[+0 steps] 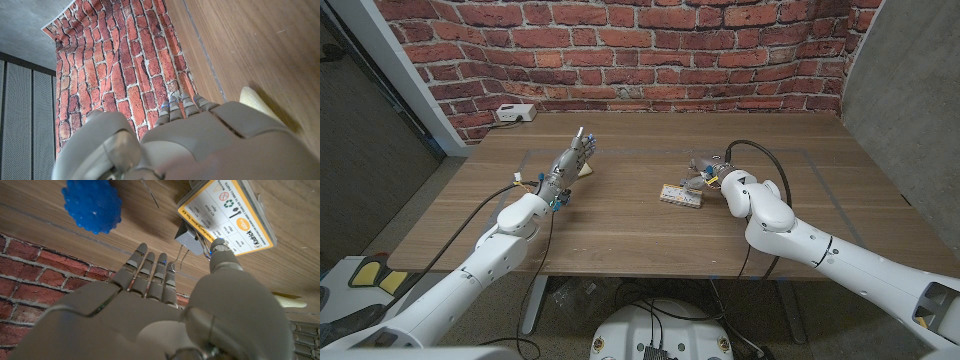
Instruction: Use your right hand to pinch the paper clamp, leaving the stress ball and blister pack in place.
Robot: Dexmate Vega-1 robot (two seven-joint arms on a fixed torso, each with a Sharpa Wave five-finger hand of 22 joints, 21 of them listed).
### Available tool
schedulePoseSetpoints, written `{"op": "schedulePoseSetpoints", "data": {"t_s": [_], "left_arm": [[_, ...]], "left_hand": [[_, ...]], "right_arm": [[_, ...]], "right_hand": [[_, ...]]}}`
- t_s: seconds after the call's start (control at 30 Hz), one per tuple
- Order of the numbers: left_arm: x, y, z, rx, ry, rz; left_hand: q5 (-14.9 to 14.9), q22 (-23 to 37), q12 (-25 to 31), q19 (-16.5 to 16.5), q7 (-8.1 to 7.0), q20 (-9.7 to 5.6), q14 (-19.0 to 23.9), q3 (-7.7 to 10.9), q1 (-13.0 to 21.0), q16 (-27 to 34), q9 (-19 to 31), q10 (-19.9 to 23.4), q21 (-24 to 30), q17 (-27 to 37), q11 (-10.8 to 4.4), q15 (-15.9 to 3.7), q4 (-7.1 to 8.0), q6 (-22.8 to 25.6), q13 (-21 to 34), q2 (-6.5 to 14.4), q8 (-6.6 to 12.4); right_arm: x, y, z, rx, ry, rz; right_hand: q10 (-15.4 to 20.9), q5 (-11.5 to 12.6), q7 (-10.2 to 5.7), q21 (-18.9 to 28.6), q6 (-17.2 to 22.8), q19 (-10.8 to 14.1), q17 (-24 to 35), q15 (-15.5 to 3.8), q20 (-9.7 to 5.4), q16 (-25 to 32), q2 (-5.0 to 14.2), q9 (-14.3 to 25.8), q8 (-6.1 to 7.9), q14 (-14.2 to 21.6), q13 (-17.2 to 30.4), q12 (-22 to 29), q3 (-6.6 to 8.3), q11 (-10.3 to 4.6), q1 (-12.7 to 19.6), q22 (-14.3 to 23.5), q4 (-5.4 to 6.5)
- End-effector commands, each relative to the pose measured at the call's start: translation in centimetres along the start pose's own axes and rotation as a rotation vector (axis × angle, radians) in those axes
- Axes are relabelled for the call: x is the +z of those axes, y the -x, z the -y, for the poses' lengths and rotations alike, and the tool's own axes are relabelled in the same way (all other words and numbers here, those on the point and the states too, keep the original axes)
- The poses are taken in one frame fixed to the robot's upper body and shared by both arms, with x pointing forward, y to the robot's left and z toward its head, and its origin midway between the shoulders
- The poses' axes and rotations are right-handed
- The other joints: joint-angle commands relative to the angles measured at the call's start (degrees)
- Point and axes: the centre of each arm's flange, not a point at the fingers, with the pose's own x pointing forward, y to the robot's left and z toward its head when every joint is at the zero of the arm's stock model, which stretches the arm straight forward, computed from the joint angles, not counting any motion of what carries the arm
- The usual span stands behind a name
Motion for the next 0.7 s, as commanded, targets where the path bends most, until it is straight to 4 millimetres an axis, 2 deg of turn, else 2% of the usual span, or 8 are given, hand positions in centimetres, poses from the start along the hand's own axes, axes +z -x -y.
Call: {"op": "schedulePoseSetpoints", "data": {"t_s": [0.03, 0.07, 0.23, 0.7], "left_arm": [[-0.01, -0.05, 0.21, -0.002, 0.002, -0.001], [0.00, -0.06, 0.23, -0.002, 0.001, -0.001], [0.05, -0.09, 0.31, -0.003, 0.000, 0.000], [0.02, -0.01, 0.41, -0.004, 0.000, -0.006]], "left_hand": [[-0.4, 0.3, 0.0, 0.0, -0.13, 0.35, 0.5, -0.01, 0.4, -0.2, 0.2, 0.5, 0.0, 0.2, 0.05, -0.08, 0.15, 0.0, 0.1, 0.1, 0.04], [-0.4, 0.3, 0.0, 0.0, -0.13, 0.33, 0.4, -0.02, 0.4, -0.2, 0.2, 0.5, 0.0, 0.2, 0.05, -0.04, 0.15, 0.0, 0.1, 0.1, 0.04], [-0.4, 0.3, 0.0, 0.0, -0.18, 0.41, 0.4, -0.02, 0.4, -0.2, 0.2, 0.3, 0.0, 0.2, -0.07, -0.06, 0.16, -0.1, 0.1, 0.1, -0.01], [-0.5, 0.3, -0.1, 0.0, -0.31, 0.59, 0.3, -0.06, 0.5, -0.2, 0.2, 0.2, -0.1, 0.3, -0.09, -0.13, 0.19, -0.2, 0.1, 0.1, -0.08]], "right_arm": [[-0.15, 0.16, -0.34, -0.007, -0.004, -0.009], [-0.16, 0.19, -0.35, -0.010, -0.005, -0.011], [-0.21, 0.39, -0.38, -0.030, -0.013, -0.011], [-0.33, 0.44, -0.25, -0.041, -0.024, -0.012]], "right_hand": [[1.8, 0.3, -0.82, 0.6, 1.8, 1.7, 0.2, -0.56, -0.31, 0.5, 0.31, 0.0, 0.64, 1.8, 0.0, 0.5, 0.57, -0.75, 0.9, 0.3, 0.04], [2.2, 0.3, -0.80, 0.7, 2.1, 1.9, 0.2, -0.57, -0.33, 0.5, 0.40, 0.0, 0.72, 2.0, 0.0, 0.6, 0.64, -0.58, 1.1, 0.3, 0.04], [3.9, 0.3, -1.37, 1.0, 3.6, 3.4, 0.2, -1.66, -0.77, 0.6, 0.58, 0.0, 1.11, 3.7, -0.1, 0.9, 0.76, -1.97, 1.5, 0.3, 0.14], [6.6, 0.5, -2.03, 1.4, 6.0, 5.2, 0.2, -2.37, -1.48, 0.5, 1.62, 0.0, 1.58, 6.1, -0.2, 1.2, 1.49, -2.82, 3.0, 0.3, 0.14]]}}
